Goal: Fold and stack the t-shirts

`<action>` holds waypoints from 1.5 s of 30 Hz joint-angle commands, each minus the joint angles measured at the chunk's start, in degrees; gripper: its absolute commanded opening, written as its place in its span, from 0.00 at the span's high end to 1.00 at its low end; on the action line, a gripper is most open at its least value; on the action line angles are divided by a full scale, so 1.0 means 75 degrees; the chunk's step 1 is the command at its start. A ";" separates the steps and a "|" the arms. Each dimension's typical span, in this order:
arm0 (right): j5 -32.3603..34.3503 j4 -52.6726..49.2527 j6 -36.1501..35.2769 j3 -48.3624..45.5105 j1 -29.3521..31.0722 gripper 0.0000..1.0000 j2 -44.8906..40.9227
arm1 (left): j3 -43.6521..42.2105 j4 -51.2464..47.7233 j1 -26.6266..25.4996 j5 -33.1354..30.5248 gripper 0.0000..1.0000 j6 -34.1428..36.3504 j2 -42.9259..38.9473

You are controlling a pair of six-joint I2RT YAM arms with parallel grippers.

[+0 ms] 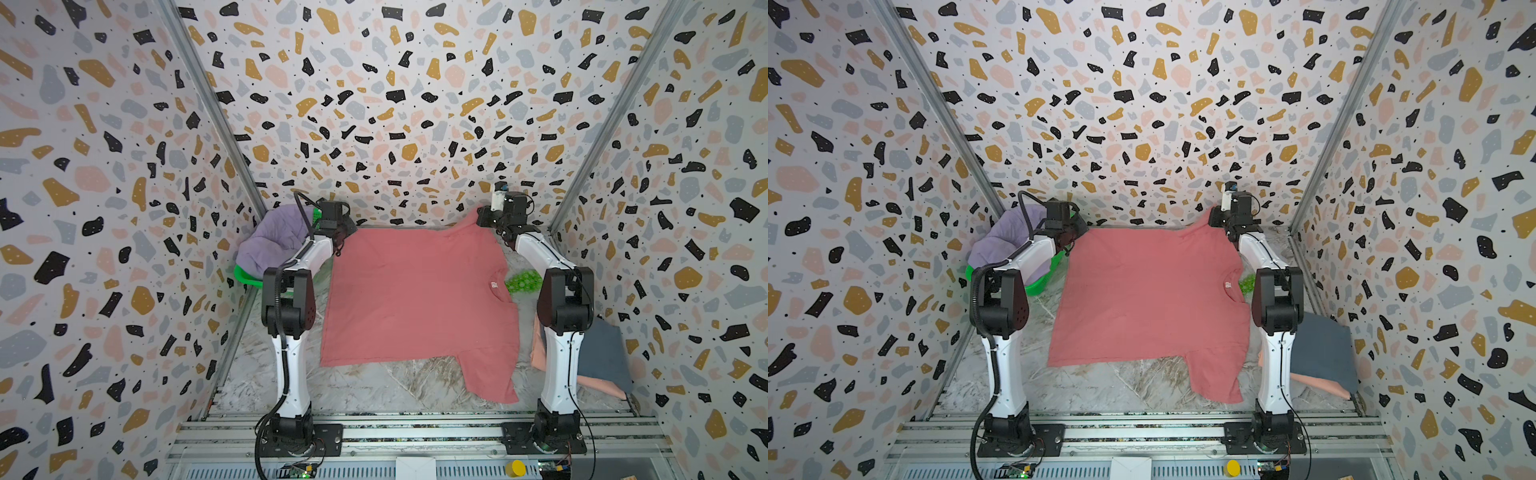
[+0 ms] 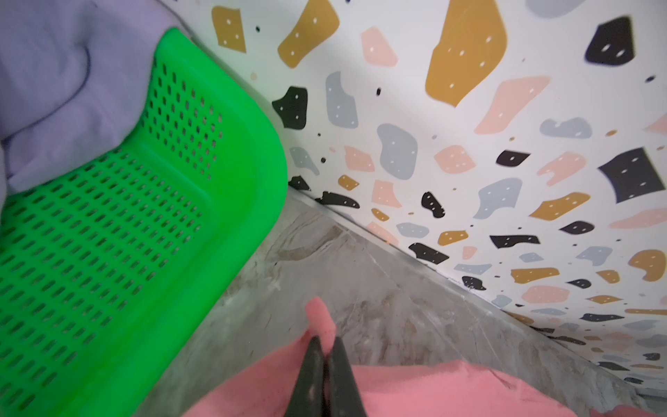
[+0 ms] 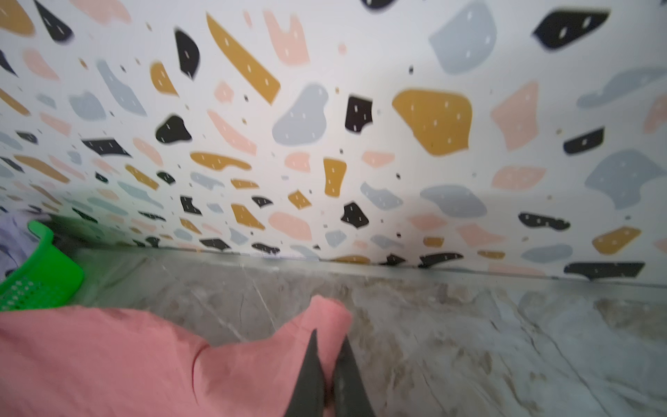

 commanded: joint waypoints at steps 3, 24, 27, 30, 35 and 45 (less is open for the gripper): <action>0.0014 0.0319 -0.0451 -0.1827 -0.0041 1.00 -0.1869 | -0.1527 0.0596 0.0052 -0.0382 1.00 0.0448 -0.1616; 0.1081 -0.0324 0.1191 -0.5401 0.0346 0.26 -0.4508 | -0.4299 0.0047 -0.0501 -0.1057 0.34 0.0334 -0.3594; 0.0428 0.0005 0.1049 -0.5422 0.0446 0.29 -0.3895 | -0.4304 0.0135 -0.0580 -0.0758 0.35 0.0436 -0.3451; -0.0095 0.0436 0.0477 -0.5108 0.0596 0.30 -0.3114 | -0.4231 0.0168 -0.0584 -0.0478 0.35 0.0490 -0.3291; -0.0798 -0.0170 -0.0203 -0.3878 0.0785 0.34 -0.1784 | -0.4094 -0.0016 -0.0604 -0.0376 0.36 0.0658 -0.3261; -0.0605 -0.0389 0.0038 -0.4375 0.1175 0.38 -0.1889 | -0.4278 -0.0052 -0.0611 -0.0678 0.35 0.0513 -0.3551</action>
